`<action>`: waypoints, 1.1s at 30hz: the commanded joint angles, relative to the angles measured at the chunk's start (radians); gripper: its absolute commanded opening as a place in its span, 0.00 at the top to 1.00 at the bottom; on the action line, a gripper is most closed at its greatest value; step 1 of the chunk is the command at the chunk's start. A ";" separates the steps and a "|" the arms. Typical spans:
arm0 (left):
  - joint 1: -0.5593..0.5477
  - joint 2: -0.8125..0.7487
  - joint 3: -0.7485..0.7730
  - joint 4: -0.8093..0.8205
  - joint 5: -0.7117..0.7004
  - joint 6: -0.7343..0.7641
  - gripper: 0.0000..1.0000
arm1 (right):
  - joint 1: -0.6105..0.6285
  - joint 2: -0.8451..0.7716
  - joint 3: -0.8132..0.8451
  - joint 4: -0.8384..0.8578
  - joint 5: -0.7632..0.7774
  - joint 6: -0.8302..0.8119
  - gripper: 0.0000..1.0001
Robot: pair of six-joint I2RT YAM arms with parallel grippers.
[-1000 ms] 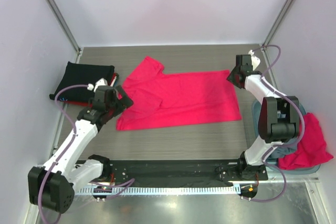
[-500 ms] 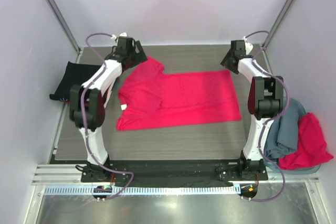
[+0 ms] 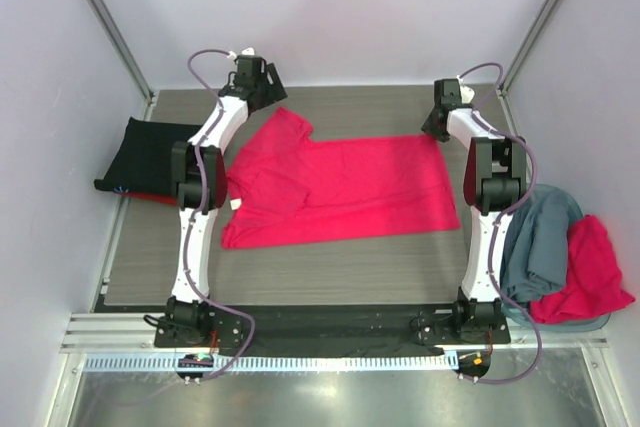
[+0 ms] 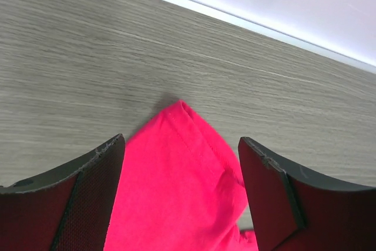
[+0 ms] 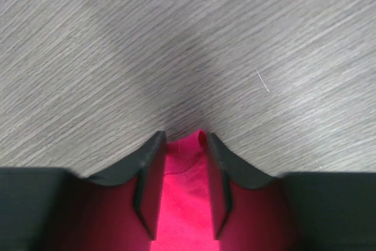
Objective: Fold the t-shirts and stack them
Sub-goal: Fold the tshirt
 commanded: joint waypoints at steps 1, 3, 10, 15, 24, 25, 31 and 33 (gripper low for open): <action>0.006 0.043 0.075 -0.013 0.035 -0.035 0.23 | -0.002 -0.004 0.020 -0.004 0.026 -0.013 0.67; 0.006 0.058 0.069 0.019 0.026 -0.026 0.24 | -0.002 -0.014 0.011 -0.004 0.038 -0.014 0.80; 0.023 0.104 0.075 0.099 0.117 -0.026 0.37 | -0.002 -0.018 0.011 -0.001 0.024 -0.007 0.92; 0.029 0.123 0.084 0.116 0.110 -0.028 0.43 | -0.031 -0.015 0.004 0.004 -0.022 0.006 0.92; 0.034 0.192 0.144 0.134 0.156 -0.034 0.53 | -0.043 -0.026 -0.028 0.039 -0.068 0.018 0.92; 0.034 0.199 0.152 0.134 0.164 -0.037 0.54 | -0.045 -0.026 -0.028 0.039 -0.074 0.019 0.92; 0.042 0.233 0.172 0.135 0.204 -0.068 0.58 | -0.056 -0.030 -0.048 0.053 -0.107 0.033 0.92; 0.046 0.238 0.172 0.128 0.201 -0.068 0.61 | -0.057 -0.032 -0.052 0.056 -0.112 0.033 0.92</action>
